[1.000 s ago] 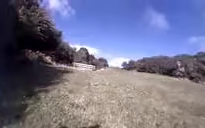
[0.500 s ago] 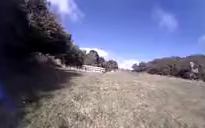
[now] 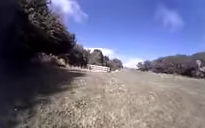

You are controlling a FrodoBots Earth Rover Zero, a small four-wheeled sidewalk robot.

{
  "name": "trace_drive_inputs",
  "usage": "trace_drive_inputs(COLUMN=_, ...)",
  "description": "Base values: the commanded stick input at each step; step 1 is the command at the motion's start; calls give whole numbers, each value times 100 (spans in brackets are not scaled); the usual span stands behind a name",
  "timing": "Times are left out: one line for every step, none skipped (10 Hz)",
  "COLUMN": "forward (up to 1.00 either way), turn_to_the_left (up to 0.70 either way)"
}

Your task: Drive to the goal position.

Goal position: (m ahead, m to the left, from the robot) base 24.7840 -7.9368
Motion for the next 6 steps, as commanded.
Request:
trace_drive_inputs(forward=70, turn_to_the_left=13)
trace_drive_inputs(forward=70, turn_to_the_left=29)
trace_drive_inputs(forward=70, turn_to_the_left=28)
trace_drive_inputs(forward=70, turn_to_the_left=15)
trace_drive_inputs(forward=70, turn_to_the_left=3)
trace_drive_inputs(forward=70, turn_to_the_left=0)
